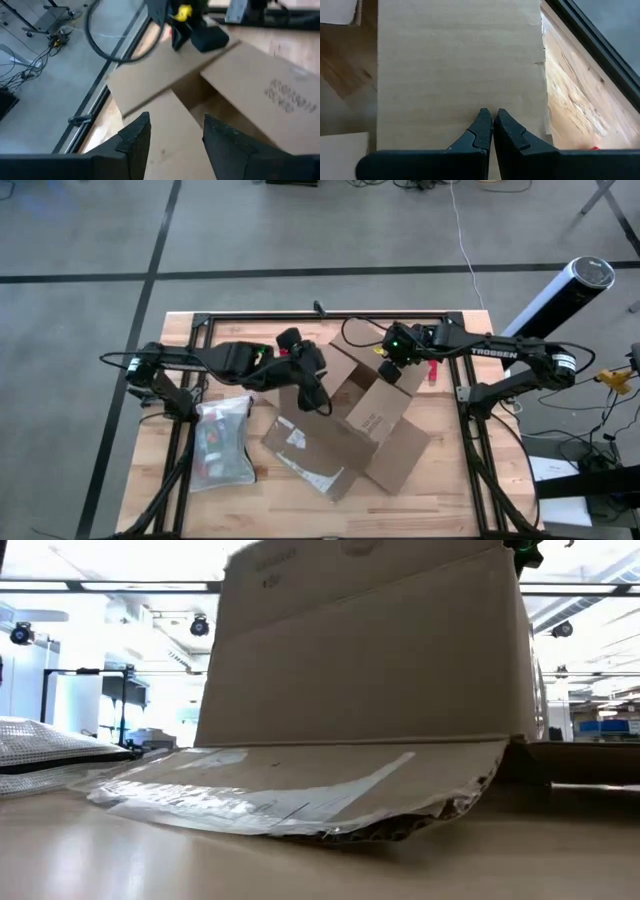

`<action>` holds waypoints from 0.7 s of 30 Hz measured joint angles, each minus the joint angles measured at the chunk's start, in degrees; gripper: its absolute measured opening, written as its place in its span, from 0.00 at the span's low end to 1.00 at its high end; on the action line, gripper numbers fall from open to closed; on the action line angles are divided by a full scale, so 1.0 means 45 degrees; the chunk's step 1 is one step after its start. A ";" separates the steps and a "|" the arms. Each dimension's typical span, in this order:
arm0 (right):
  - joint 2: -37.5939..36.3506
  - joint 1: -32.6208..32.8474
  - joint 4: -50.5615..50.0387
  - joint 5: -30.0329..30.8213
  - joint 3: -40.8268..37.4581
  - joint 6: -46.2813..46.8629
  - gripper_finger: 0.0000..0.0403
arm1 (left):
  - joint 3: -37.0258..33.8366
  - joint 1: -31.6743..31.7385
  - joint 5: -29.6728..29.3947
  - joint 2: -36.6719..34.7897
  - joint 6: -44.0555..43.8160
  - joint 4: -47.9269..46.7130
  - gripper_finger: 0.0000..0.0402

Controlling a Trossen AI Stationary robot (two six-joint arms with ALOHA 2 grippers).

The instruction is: Unpack boxes

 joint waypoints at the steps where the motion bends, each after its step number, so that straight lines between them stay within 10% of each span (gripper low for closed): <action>1: 0.0000 0.0000 0.0027 0.0005 0.0000 -0.0002 0.00 | -0.0003 0.0097 0.0022 -0.0010 -0.0018 0.0204 0.40; 13: -0.0010 -0.0010 0.0423 -0.0184 0.0005 0.0022 0.00 | 0.0012 0.0650 0.5137 0.2031 -0.0758 0.0851 0.50; 21: -0.0005 -0.0039 0.0618 -0.0180 0.0005 0.0051 0.00 | 0.0012 0.0012 0.5665 0.2317 -0.2032 0.0688 0.61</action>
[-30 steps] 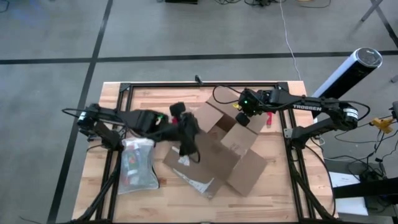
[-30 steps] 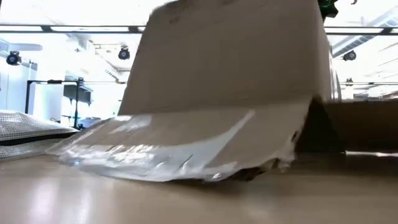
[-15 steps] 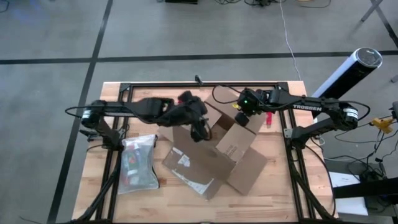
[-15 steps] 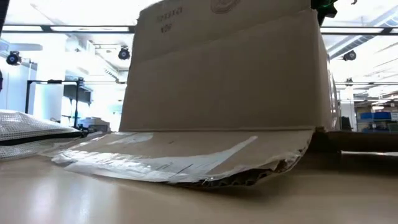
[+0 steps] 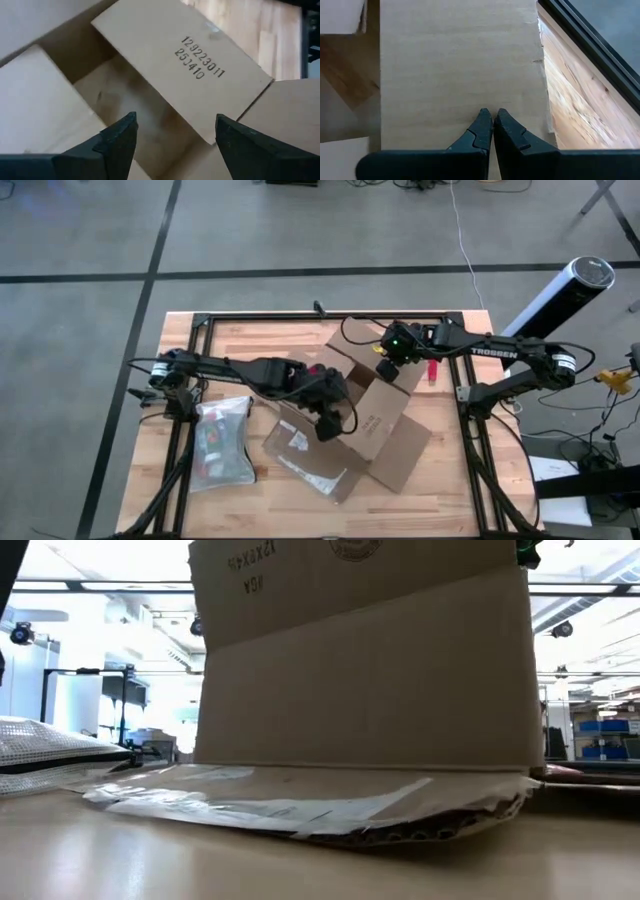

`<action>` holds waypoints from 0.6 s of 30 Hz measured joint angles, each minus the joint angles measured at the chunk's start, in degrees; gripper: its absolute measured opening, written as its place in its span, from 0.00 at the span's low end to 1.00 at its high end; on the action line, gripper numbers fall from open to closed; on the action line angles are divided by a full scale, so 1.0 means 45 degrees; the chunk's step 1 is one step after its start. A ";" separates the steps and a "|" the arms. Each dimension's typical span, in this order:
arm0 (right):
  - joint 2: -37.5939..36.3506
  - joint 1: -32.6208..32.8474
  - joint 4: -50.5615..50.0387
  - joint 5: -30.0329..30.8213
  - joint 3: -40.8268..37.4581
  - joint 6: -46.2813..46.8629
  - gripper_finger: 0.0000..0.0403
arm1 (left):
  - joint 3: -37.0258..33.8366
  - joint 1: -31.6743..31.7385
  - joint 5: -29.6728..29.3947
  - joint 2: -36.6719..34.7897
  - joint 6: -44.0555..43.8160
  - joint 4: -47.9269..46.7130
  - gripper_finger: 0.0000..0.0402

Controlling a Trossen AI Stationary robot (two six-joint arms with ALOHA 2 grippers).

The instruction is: Unpack boxes

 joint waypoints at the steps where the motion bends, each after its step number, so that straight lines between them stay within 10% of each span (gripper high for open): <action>1: 0.0000 0.0000 0.0004 0.0000 0.0000 0.0001 0.00 | 0.0000 -0.0032 -0.0043 0.0000 -0.0172 -0.0126 0.61; 18: 0.0010 -0.0010 0.0022 -0.0102 0.0015 -0.0257 0.00 | -0.1015 -0.1773 -0.1461 0.0126 -0.3211 -0.0609 0.56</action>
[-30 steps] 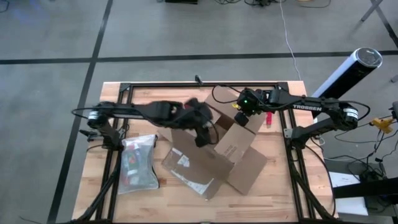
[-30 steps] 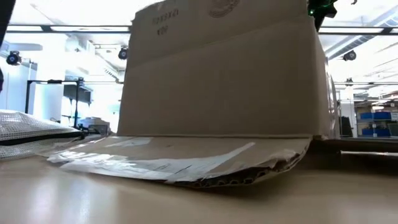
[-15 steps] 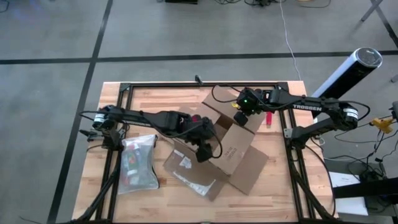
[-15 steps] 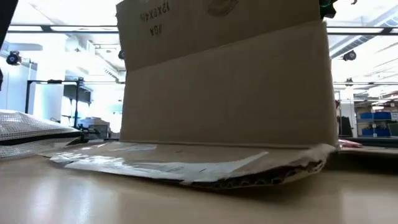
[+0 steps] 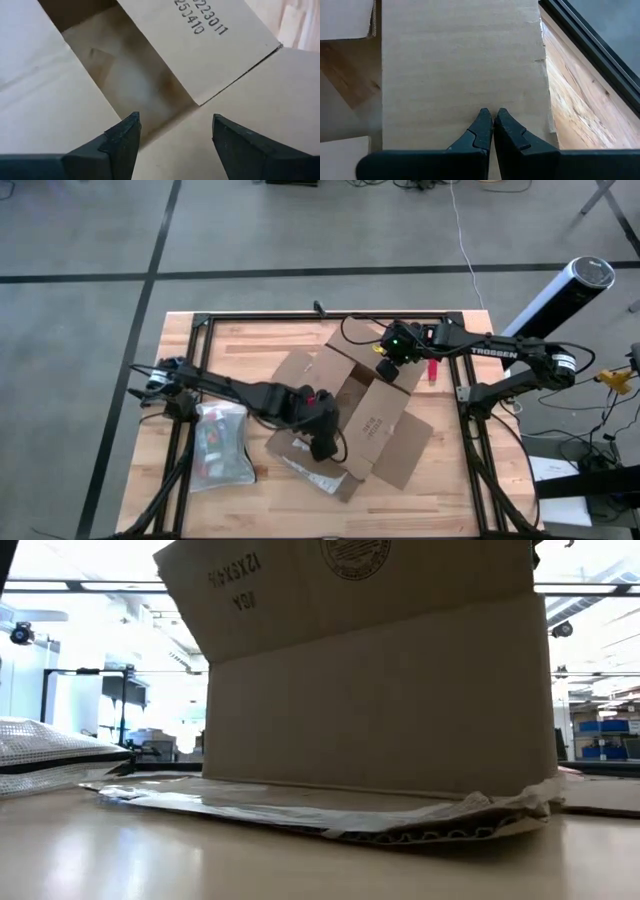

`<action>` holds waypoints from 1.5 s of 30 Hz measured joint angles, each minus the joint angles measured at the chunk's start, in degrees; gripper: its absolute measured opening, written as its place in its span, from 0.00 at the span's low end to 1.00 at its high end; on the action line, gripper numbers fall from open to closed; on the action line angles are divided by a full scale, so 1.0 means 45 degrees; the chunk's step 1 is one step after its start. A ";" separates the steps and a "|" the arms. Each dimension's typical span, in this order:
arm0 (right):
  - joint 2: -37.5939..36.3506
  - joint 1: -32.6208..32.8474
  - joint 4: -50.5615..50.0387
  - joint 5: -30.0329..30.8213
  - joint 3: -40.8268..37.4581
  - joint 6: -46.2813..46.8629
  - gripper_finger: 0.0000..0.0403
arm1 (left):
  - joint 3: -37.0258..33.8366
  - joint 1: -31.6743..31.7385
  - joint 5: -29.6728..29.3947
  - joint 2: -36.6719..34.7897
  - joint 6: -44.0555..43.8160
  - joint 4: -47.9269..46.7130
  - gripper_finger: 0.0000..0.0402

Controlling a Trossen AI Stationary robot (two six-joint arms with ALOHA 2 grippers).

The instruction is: Unpack boxes

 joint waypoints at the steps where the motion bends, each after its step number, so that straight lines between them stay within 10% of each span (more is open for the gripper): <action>1: 0.0000 0.0000 0.0005 -0.0004 0.0000 -0.0036 0.00 | -0.0011 -0.0201 -0.0341 0.0020 -0.0152 0.0017 0.56; 20: 0.0005 0.0015 -0.0005 -0.1002 -0.0003 -0.0479 0.00 | 0.0768 -0.0149 -0.6341 0.2111 -0.0474 0.0767 0.68; 45: 0.0005 0.0015 -0.0005 -0.1073 -0.0019 -0.1632 0.00 | 0.0797 0.1108 -0.6412 0.2786 -0.0175 -0.3078 0.59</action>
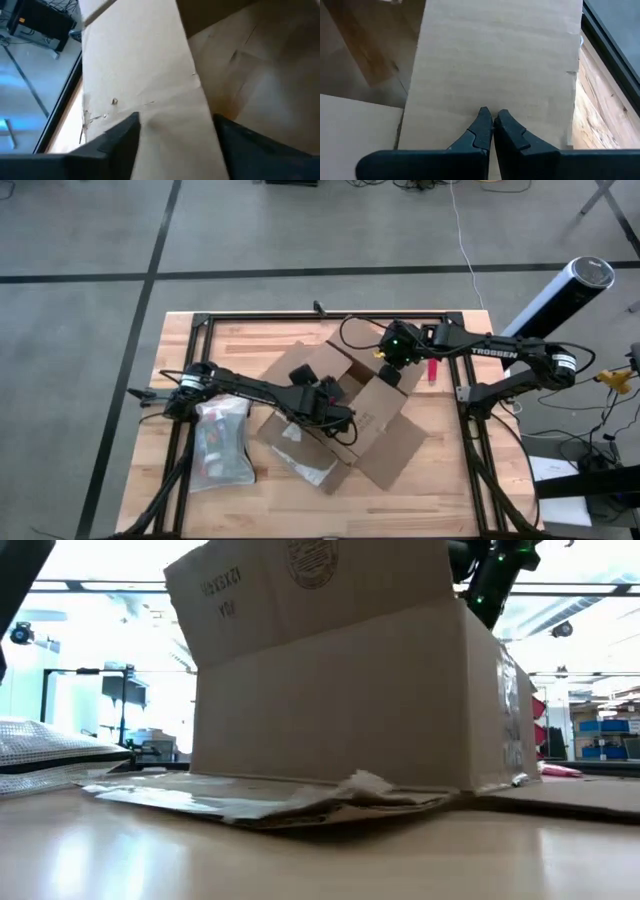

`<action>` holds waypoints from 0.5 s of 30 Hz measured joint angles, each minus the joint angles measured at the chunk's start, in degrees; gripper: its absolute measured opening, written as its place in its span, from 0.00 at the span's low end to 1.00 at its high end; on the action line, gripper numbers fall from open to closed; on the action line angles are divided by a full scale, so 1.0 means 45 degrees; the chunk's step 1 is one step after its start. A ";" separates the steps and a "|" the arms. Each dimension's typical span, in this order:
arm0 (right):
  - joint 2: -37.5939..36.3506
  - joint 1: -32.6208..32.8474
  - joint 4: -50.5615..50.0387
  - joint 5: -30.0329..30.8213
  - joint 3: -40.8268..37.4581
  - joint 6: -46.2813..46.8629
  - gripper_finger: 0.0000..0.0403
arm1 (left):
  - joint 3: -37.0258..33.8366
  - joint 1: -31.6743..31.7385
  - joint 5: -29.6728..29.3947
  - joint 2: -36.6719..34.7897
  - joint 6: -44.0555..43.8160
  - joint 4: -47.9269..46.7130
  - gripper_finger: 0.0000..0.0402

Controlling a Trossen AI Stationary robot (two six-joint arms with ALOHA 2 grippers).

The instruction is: Unpack boxes

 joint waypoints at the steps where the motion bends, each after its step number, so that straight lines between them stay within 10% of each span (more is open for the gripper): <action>1: 0.0000 0.0000 0.0000 0.0034 0.0000 -0.0028 0.00 | 0.0037 0.0003 -0.0026 -0.0045 -0.0007 -0.0016 0.53; 8: 0.0000 0.0000 -0.0003 0.0029 -0.0005 -0.0136 0.00 | 0.0794 0.0131 -0.0254 -0.0125 0.0503 -0.0411 0.05; 15: 0.0000 0.0000 -0.0005 0.0039 -0.0005 -0.0459 0.00 | 0.2392 0.0358 -0.1050 -0.0436 0.0663 -0.1557 0.00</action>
